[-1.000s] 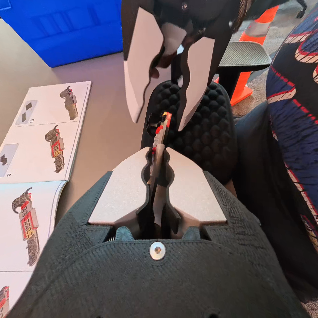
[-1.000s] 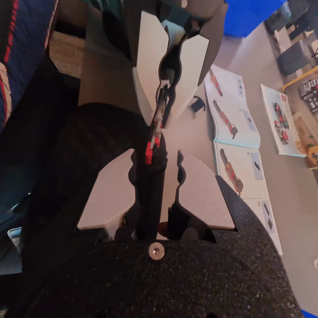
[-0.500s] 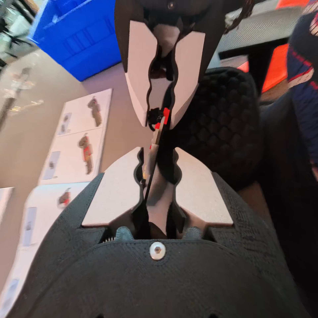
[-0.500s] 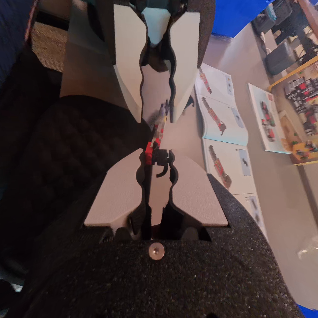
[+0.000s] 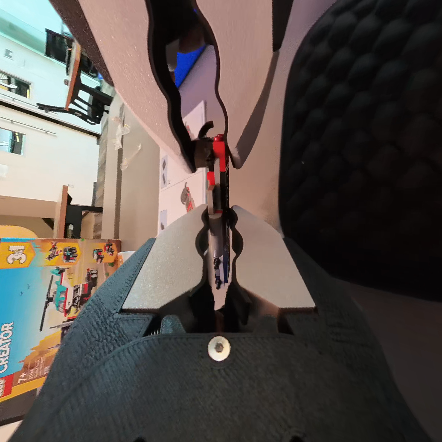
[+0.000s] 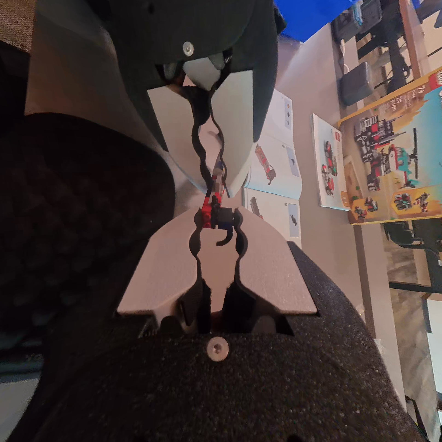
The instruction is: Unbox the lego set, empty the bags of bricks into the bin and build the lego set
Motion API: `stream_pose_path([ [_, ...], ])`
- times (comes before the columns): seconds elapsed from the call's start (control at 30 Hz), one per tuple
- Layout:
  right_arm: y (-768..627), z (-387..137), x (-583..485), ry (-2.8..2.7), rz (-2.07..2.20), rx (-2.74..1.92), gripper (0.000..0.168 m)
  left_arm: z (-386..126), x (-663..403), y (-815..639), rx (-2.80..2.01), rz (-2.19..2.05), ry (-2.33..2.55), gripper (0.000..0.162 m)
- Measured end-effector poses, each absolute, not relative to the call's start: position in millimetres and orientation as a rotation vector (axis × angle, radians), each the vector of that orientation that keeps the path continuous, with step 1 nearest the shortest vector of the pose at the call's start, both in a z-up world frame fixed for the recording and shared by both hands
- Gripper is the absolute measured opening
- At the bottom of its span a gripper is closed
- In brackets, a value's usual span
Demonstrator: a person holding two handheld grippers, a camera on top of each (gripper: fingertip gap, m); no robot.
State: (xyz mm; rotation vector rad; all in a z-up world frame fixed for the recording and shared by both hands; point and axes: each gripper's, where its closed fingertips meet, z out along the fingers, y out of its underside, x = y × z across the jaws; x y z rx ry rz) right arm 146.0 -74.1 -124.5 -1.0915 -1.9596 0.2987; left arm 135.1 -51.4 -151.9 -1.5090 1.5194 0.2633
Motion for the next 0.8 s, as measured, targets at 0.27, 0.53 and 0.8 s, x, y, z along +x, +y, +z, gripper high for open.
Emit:
stream_pose_path([
  [0.27, -71.2, -102.7, 144.6, -1.944, 0.307, -1.054, 0.025, -129.7, 133.1, -53.1, -1.507, 0.218, 1.492, 0.013],
  [0.53, -75.1, -92.9, 143.2, -2.006, 0.231, -0.963, 0.024, -119.4, 131.1, -61.3, -1.554, 0.141, 1.574, 0.012],
  [0.8, -76.8, -92.1, 141.1, -2.007, 0.182, -0.914, 0.024, -121.3, 128.5, -65.0, -1.643, 0.128, 1.631, 0.013],
])
